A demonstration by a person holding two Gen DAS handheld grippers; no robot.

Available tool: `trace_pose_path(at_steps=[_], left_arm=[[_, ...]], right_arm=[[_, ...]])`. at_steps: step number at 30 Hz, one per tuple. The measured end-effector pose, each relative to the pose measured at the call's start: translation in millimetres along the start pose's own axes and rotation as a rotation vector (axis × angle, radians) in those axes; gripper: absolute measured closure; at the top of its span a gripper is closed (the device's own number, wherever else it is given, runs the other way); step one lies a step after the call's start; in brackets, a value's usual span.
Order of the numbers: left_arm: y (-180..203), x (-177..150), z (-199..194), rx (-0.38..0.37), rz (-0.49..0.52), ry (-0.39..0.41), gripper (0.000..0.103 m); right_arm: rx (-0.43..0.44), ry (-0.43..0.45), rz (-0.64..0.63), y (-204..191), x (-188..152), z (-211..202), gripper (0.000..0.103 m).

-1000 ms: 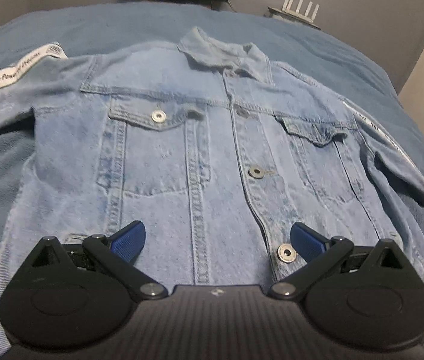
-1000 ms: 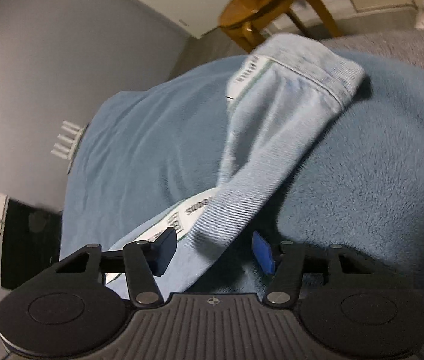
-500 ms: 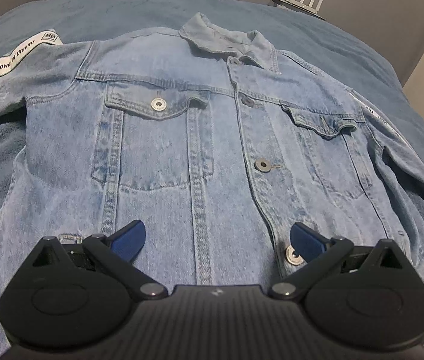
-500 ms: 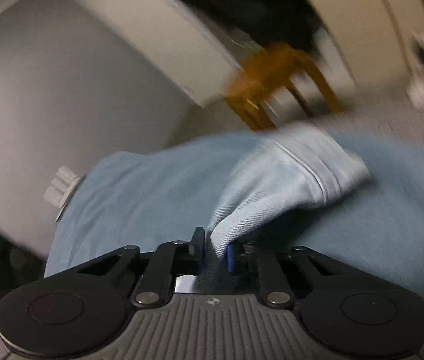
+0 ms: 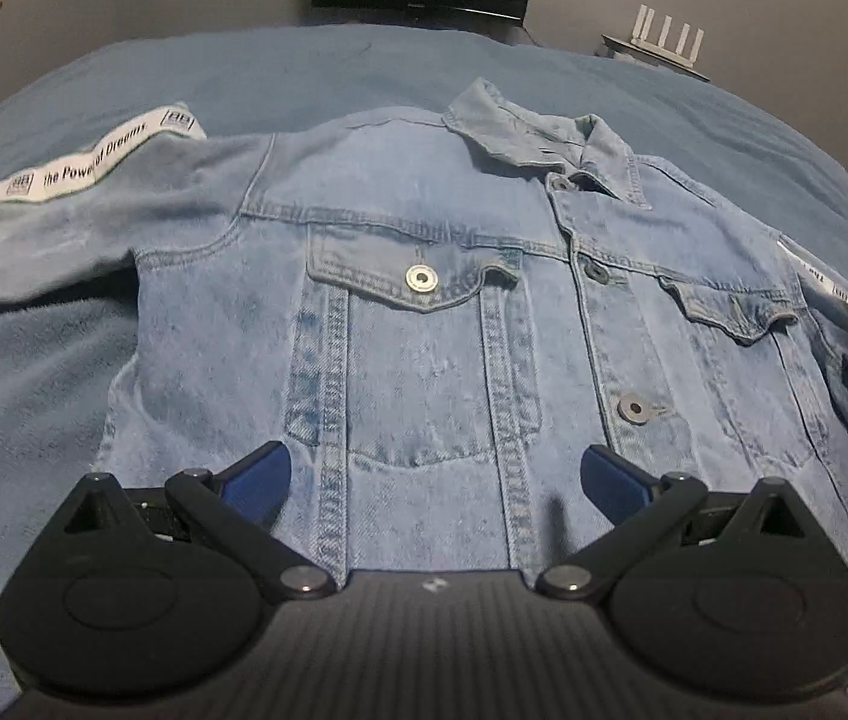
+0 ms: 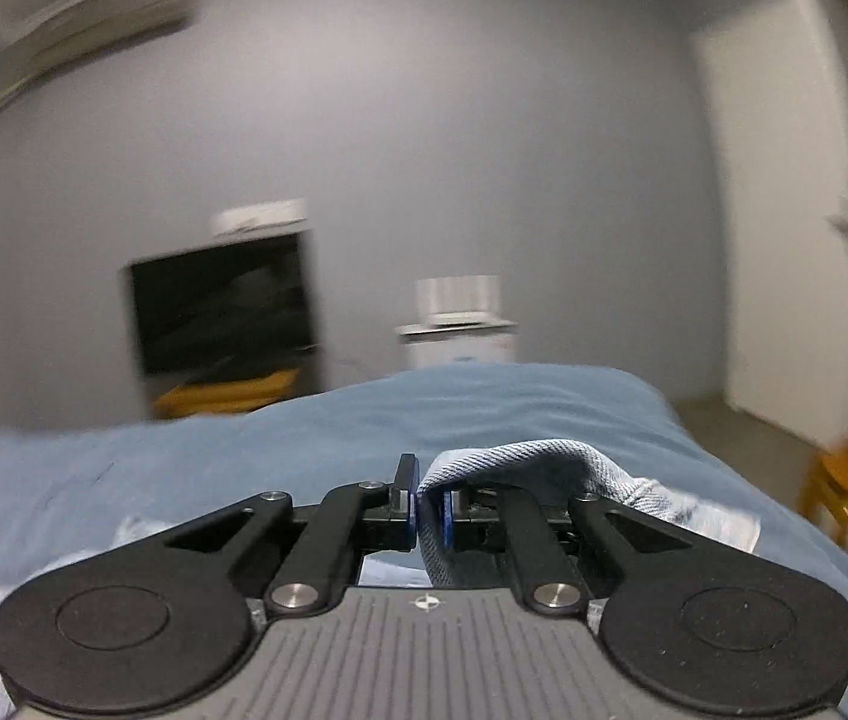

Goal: Fold large clothes
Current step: 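Carry the sleeve across the jacket front with the right tool and release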

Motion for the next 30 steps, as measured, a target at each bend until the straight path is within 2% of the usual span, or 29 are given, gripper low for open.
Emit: trace_pose_path(at_steps=[3, 5, 7, 9, 11, 13, 15, 17, 18, 19, 20, 22, 27, 29, 30], left_arm=[[-5, -1, 5, -0.022, -0.033, 0.001, 0.0], [-8, -2, 9, -0.039, -0.054, -0.008, 0.0], [-11, -4, 14, -0.046, -0.074, -0.012, 0.0], [-16, -2, 16, -0.043, -0.092, -0.001, 0.0], [-22, 1, 17, -0.039, -0.111, 0.015, 0.0], [-28, 2, 20, -0.043, -0.142, 0.015, 0.0], [-33, 2, 21, -0.053, -0.174, 0.011, 0.0], [-34, 3, 22, -0.057, -0.182, 0.016, 0.0], [-34, 3, 22, -0.055, -0.179, 0.015, 0.0], [-33, 2, 22, -0.051, -0.172, 0.014, 0.0], [-32, 2, 22, -0.048, -0.165, 0.013, 0.0], [-30, 2, 22, -0.05, -0.157, 0.013, 0.0], [-33, 3, 22, -0.06, -0.172, 0.021, 0.0], [-33, 4, 22, -0.059, -0.174, 0.021, 0.0], [-33, 4, 22, -0.059, -0.173, 0.021, 0.0]], right_arm=[[0.091, -0.025, -0.083, -77, 10, 27, 0.094], [0.145, -0.03, -0.16, -130, 5, 40, 0.094], [0.211, -0.059, -0.224, -193, -7, 32, 0.094], [0.289, -0.139, -0.245, -250, -22, 36, 0.094], [0.384, -0.258, -0.213, -289, -50, 42, 0.092], [0.48, -0.419, -0.15, -313, -82, 49, 0.078], [0.526, -0.505, -0.087, -319, -105, 34, 0.053], [0.508, -0.516, -0.019, -305, -111, 39, 0.042], [0.492, -0.523, 0.026, -284, -112, 42, 0.037], [0.486, -0.54, 0.083, -281, -112, 45, 0.035], [0.492, -0.562, 0.148, -266, -115, 38, 0.034], [0.485, -0.595, 0.274, -257, -117, 63, 0.034], [0.315, -0.64, 0.4, -222, -109, 69, 0.035], [0.228, -0.653, 0.432, -209, -112, 70, 0.043], [0.201, -0.659, 0.444, -204, -113, 70, 0.053]])
Point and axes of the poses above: each gripper's, at about its wrist camera, not at the fingertips, and z roughly the way its jaws point, y to its right, x to its top, the point moved 9 cm from there along z, roughly the way its jaws point, and after that the axes turned 7 degrees about -x, right-handed, at the moved point
